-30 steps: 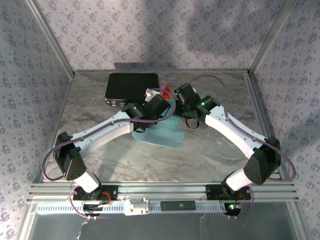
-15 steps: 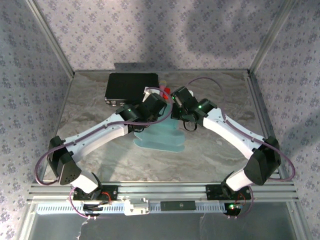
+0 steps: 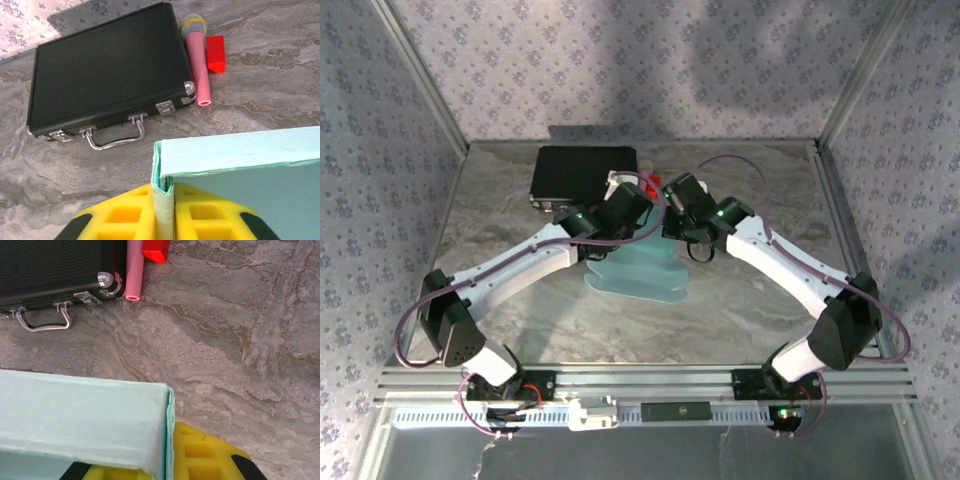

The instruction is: Fold the paper box

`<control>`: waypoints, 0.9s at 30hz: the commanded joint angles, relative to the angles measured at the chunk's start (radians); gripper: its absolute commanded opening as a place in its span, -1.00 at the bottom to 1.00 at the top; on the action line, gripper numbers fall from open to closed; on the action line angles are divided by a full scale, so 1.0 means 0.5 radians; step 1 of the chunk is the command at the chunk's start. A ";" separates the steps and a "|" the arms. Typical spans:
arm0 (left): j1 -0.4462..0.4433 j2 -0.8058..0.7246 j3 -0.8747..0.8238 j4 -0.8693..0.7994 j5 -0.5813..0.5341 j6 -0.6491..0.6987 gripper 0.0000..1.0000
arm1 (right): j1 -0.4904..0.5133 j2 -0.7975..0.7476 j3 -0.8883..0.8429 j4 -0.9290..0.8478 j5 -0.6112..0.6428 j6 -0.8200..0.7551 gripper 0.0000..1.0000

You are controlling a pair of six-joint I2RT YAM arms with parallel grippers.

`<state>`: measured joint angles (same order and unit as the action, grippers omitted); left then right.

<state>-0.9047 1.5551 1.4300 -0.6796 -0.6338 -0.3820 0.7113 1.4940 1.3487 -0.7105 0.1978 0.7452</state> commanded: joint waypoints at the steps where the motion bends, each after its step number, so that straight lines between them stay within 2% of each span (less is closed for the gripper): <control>1: -0.001 0.069 0.097 0.031 0.000 0.043 -0.84 | 0.013 -0.052 0.035 0.025 -0.059 0.020 -1.00; 4: -0.001 0.099 0.119 0.018 -0.006 0.043 -1.00 | 0.008 -0.054 0.039 0.016 -0.064 0.022 -1.00; 15: -0.081 0.178 0.189 -0.076 -0.192 0.085 -1.00 | -0.047 -0.054 0.034 0.017 -0.124 0.067 -1.00; 17: -0.074 0.171 0.181 -0.068 -0.149 0.081 -0.72 | -0.052 -0.051 0.042 0.016 -0.136 0.067 -1.00; 18: -0.059 0.167 0.171 -0.063 -0.108 0.074 -0.69 | -0.058 -0.049 0.042 0.016 -0.143 0.067 -1.00; 25: -0.001 0.183 0.198 -0.081 -0.015 0.074 -0.66 | -0.091 -0.061 0.042 0.016 -0.181 0.066 -1.00; 27: 0.002 0.194 0.203 -0.083 -0.009 0.079 -0.74 | -0.093 -0.064 0.041 0.020 -0.184 0.067 -1.00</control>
<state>-0.9089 1.6264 1.4975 -0.7036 -0.6655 -0.3588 0.6670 1.4940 1.3487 -0.7223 0.1398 0.7708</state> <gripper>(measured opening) 0.143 0.102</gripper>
